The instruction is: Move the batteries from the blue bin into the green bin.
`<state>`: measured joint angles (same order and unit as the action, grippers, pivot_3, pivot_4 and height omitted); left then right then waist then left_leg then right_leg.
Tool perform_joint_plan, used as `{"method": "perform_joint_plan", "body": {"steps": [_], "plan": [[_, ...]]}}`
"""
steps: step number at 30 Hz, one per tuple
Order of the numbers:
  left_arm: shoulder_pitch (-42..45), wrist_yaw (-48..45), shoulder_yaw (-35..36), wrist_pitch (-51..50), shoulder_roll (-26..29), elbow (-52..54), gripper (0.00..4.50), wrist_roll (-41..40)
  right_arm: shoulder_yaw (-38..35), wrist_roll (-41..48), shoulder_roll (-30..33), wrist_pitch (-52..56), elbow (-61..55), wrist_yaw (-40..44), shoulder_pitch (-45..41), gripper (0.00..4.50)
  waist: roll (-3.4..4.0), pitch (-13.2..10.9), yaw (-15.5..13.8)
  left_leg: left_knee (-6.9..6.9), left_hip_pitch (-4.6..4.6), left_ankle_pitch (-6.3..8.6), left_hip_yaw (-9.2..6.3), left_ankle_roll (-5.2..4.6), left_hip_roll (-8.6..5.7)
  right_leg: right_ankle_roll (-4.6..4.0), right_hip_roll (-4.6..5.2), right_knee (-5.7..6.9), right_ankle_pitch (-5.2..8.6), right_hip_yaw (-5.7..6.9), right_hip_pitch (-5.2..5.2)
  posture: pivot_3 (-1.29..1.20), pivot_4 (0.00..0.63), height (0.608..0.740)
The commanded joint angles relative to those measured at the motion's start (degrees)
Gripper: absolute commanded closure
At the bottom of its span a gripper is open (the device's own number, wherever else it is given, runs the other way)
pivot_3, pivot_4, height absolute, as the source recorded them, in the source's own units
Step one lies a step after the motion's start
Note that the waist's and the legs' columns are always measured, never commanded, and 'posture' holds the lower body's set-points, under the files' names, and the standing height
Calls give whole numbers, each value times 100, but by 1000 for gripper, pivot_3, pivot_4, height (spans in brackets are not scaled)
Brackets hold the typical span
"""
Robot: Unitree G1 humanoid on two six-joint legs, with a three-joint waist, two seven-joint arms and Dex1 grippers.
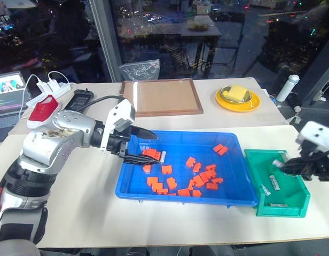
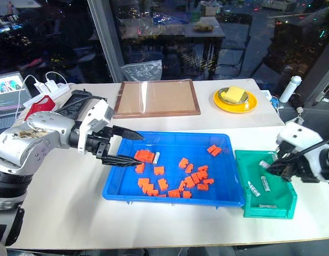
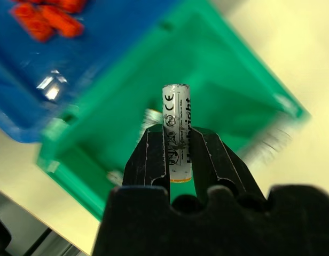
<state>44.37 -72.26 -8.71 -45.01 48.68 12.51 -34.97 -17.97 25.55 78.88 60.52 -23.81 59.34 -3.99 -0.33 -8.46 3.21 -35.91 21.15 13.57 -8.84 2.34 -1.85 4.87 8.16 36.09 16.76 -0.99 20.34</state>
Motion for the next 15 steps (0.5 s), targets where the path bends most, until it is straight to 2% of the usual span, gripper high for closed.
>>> {"method": "perform_joint_plan", "body": {"steps": [1,4,8,11,13,15], "plan": [[101,-93,71,77,5,7,0,23,178,-284,-85,-91,60,-420,-32,2601,-1,-1,-45,-1,0,0,0,0,-1,-1,0,0,0,0,-1,0,150,740],[48,-121,159,40,114,39,0,38,217,-343,38,-200,204,-430,-275,1659,0,-1,-75,0,1,0,0,0,-4,-1,3,-3,0,-1,-1,0,150,740],[-96,-38,320,-40,258,143,0,23,891,-605,148,-439,314,-651,-1156,283,6,-3,-44,1,-1,0,0,0,-4,-1,4,-2,0,-2,1,0,150,740],[-269,137,554,-122,414,230,0,28,1536,-266,-478,-383,-34,-544,-2419,283,2,-5,35,6,-5,0,0,0,1,1,2,-3,1,-2,1,0,150,740],[-458,240,825,-179,604,236,0,30,2120,-32,-1343,-85,-175,-584,-3453,283,-4,-10,95,7,-5,0,-2,0,6,3,-2,-1,2,0,2,0,150,740],[-745,251,1030,-152,872,269,0,104,2664,69,-2095,181,-193,-613,-4140,283,-2,-12,138,8,-7,-1,-2,1,19,5,-15,-2,3,-1,3,0,150,740]]}}
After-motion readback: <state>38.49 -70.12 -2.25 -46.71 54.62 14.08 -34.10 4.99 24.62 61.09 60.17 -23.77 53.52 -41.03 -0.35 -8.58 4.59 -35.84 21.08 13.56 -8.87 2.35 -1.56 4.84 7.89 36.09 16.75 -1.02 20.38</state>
